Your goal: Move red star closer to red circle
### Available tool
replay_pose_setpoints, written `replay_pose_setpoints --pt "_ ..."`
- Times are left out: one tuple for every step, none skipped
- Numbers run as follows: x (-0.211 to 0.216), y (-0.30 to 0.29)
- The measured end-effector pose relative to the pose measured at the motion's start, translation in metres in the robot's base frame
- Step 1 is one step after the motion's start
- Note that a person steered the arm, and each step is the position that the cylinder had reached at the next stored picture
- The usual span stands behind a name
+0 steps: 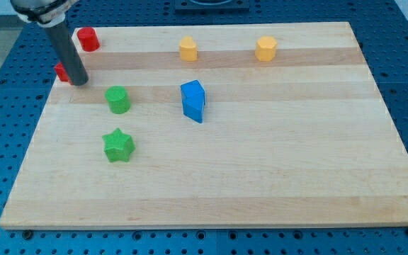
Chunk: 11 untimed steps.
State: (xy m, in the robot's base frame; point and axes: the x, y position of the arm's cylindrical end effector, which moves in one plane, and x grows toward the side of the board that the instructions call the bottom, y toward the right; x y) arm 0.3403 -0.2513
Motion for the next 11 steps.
replay_pose_setpoints --pt "-0.003 0.0" --pt "0.009 -0.001" --pt "0.021 -0.01" --pt "0.019 -0.033" --pt "0.003 -0.043" --pt "-0.013 -0.043" --pt "-0.022 -0.043" --pt "-0.029 -0.043" --pt "-0.033 -0.037" --pt "-0.036 -0.036" --pt "-0.034 -0.036"
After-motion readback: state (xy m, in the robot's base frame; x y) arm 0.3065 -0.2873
